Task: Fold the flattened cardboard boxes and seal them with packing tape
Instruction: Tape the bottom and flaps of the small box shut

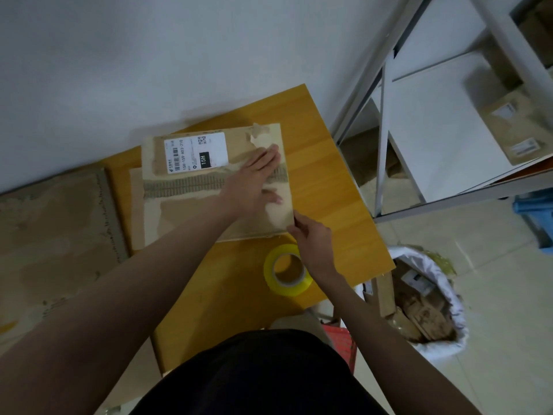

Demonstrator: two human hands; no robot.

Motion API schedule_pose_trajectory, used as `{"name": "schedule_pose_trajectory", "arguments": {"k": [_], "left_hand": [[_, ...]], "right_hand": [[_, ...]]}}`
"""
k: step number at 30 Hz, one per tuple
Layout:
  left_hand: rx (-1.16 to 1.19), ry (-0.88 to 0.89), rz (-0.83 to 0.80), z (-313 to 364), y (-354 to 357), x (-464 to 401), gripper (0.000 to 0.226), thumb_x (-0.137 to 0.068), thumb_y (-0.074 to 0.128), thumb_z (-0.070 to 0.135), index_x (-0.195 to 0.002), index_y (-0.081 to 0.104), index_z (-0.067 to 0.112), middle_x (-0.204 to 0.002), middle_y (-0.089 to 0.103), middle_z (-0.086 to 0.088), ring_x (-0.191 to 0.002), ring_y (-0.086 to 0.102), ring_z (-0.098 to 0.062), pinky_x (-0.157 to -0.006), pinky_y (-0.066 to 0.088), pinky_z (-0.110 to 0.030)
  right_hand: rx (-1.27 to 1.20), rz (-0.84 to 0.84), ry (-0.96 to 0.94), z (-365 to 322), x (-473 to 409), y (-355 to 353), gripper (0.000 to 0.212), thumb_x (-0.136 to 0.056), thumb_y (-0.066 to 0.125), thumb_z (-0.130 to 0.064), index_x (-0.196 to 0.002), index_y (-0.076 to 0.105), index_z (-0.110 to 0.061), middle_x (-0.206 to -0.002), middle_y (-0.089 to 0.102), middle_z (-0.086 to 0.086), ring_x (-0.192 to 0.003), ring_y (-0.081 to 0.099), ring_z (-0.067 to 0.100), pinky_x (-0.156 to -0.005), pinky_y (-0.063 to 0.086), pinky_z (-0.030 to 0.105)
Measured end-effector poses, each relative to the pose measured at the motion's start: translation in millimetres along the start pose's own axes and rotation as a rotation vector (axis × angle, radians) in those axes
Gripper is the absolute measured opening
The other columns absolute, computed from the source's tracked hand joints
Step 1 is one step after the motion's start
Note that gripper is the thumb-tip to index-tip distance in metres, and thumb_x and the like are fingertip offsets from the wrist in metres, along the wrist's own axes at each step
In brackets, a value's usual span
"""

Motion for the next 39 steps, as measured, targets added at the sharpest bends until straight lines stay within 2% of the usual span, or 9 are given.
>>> {"name": "schedule_pose_trajectory", "arguments": {"k": [3, 6, 10, 16, 23, 27, 30, 33, 39], "left_hand": [[-0.018, -0.002, -0.004, 1, 1, 0, 0.105, -0.083, 0.068, 0.057, -0.16, 0.008, 0.018, -0.166, -0.004, 0.01, -0.153, -0.007, -0.01, -0.123, 0.005, -0.033], [-0.021, -0.01, -0.008, 0, 2, 0, 0.105, -0.082, 0.069, 0.055, -0.16, 0.008, 0.017, -0.167, -0.004, 0.009, -0.153, -0.007, -0.012, -0.124, 0.007, -0.036], [-0.038, 0.001, -0.017, 1, 3, -2, 0.107, -0.081, 0.07, 0.054, -0.159, 0.009, 0.015, -0.167, -0.002, 0.006, -0.153, -0.006, -0.015, -0.125, 0.006, -0.036], [-0.067, 0.007, -0.028, 1, 5, -3, 0.107, -0.082, 0.07, 0.054, -0.159, 0.008, 0.013, -0.167, -0.004, 0.004, -0.153, -0.006, -0.017, -0.123, 0.003, -0.033], [-0.076, 0.009, -0.034, 3, 4, 1, 0.105, -0.085, 0.069, 0.051, -0.159, 0.005, 0.013, -0.167, -0.006, 0.003, -0.153, -0.008, -0.017, -0.123, 0.001, -0.032], [-0.111, 0.002, -0.024, 11, 5, 3, 0.097, -0.091, 0.062, 0.05, -0.159, 0.004, 0.011, -0.167, -0.008, -0.001, -0.153, -0.01, -0.019, -0.123, -0.004, -0.031], [-0.156, 0.05, 0.043, 22, 11, 20, 0.08, -0.1, 0.052, 0.043, -0.158, 0.011, 0.007, -0.167, -0.001, -0.008, -0.154, -0.006, -0.022, -0.124, -0.003, -0.033], [-0.16, 0.049, 0.125, 18, 14, 53, 0.077, -0.098, 0.053, 0.047, -0.158, 0.019, 0.012, -0.167, 0.008, -0.004, -0.154, 0.001, -0.021, -0.124, 0.007, -0.042], [-0.145, -0.252, 0.219, -65, 1, 142, 0.093, -0.089, 0.048, 0.067, -0.16, 0.015, 0.018, -0.168, -0.001, -0.003, -0.154, -0.007, -0.025, -0.124, 0.005, -0.052]], "right_hand": [[-0.055, 0.058, 0.054, 8, -2, -12, 0.025, -0.088, 0.074, -0.011, -0.113, 0.074, -0.008, -0.082, 0.068, -0.012, -0.066, 0.06, -0.014, -0.058, 0.042, 0.007], [-0.067, 0.006, 0.068, 17, -3, -13, 0.021, -0.083, 0.077, -0.006, -0.104, 0.073, -0.007, -0.09, 0.072, -0.003, -0.077, 0.063, -0.011, -0.072, 0.048, 0.007], [-0.053, -0.024, 0.054, 25, -8, -17, 0.007, -0.086, 0.073, -0.001, -0.087, 0.07, -0.008, -0.08, 0.07, 0.001, -0.072, 0.064, 0.004, -0.069, 0.052, 0.022], [-0.019, 0.011, 0.02, 22, -15, -22, 0.01, -0.082, 0.076, -0.002, -0.078, 0.07, -0.009, -0.077, 0.069, 0.001, -0.071, 0.063, 0.008, -0.066, 0.05, 0.021], [-0.107, 0.19, 0.197, 17, 16, -8, 0.007, -0.092, 0.071, -0.019, -0.099, 0.071, -0.018, -0.076, 0.064, -0.015, -0.066, 0.06, -0.009, -0.065, 0.053, 0.015], [-0.069, 0.172, 0.19, 6, 9, -5, 0.029, -0.091, 0.073, -0.028, -0.116, 0.065, -0.017, -0.075, 0.064, -0.005, -0.063, 0.06, 0.004, -0.051, 0.043, 0.015], [-0.03, 0.195, 0.197, 4, -3, -6, 0.021, -0.091, 0.072, -0.023, -0.108, 0.066, -0.012, -0.067, 0.061, -0.005, -0.059, 0.056, 0.006, -0.05, 0.041, 0.016], [-0.027, 0.21, 0.212, 1, -21, -8, 0.011, -0.09, 0.072, -0.019, -0.094, 0.066, -0.011, -0.069, 0.065, 0.001, -0.063, 0.061, 0.015, -0.061, 0.051, 0.033], [-0.084, 0.227, 0.273, 6, -71, -20, 0.009, -0.09, 0.073, -0.017, -0.091, 0.068, -0.009, -0.087, 0.072, 0.012, -0.081, 0.07, 0.028, -0.079, 0.057, 0.047]]}}
Point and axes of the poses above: each hand's wrist, its own x-axis away from the middle knuckle, its own y-axis out of the palm, z = x × y, the point moved 9 cm from there along -x, towards the middle knuckle
